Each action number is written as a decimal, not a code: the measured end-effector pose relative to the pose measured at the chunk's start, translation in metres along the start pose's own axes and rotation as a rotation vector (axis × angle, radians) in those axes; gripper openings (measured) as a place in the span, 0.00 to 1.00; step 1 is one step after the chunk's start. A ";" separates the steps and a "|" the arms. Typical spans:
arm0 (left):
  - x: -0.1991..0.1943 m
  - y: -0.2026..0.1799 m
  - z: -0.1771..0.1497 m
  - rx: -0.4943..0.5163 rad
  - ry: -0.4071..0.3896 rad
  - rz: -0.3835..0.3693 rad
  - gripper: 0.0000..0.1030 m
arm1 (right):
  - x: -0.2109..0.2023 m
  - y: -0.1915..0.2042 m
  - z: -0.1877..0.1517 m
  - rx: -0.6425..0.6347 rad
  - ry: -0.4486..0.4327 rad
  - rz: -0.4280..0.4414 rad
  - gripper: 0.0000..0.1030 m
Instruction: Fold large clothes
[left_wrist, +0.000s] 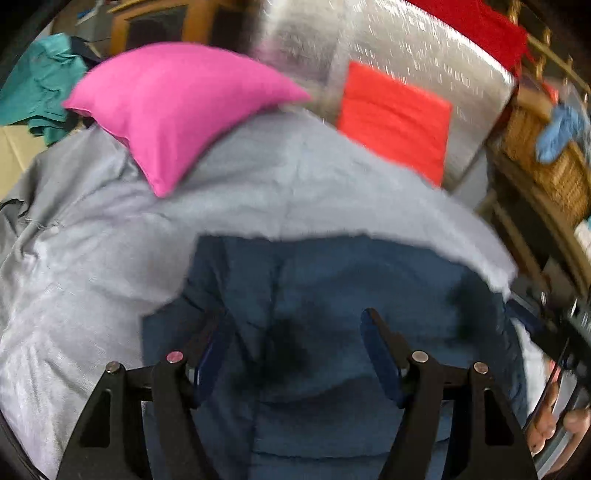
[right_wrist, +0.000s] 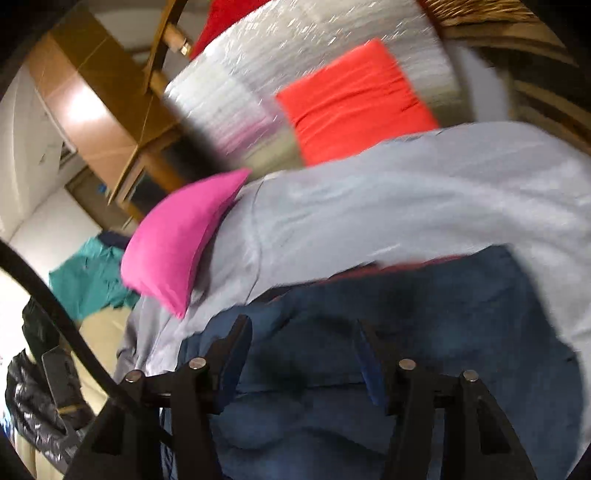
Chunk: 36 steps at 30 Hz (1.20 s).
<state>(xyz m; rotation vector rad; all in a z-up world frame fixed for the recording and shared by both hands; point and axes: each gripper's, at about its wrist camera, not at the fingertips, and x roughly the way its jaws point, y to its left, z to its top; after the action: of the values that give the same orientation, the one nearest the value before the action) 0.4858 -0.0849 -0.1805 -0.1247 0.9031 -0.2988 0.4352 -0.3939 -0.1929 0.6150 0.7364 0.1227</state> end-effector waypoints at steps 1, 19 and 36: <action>0.004 -0.001 -0.003 -0.001 0.017 0.004 0.69 | 0.013 0.004 -0.001 0.001 0.025 0.004 0.55; 0.025 -0.005 0.002 -0.023 0.087 0.066 0.76 | 0.024 -0.014 0.014 0.020 0.080 -0.115 0.51; -0.024 0.010 -0.044 0.077 0.042 0.161 0.76 | -0.079 -0.078 -0.044 0.133 0.055 -0.190 0.51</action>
<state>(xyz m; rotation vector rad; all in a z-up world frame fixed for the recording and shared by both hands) 0.4390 -0.0672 -0.1914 0.0252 0.9363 -0.1866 0.3394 -0.4616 -0.2158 0.6670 0.8573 -0.0858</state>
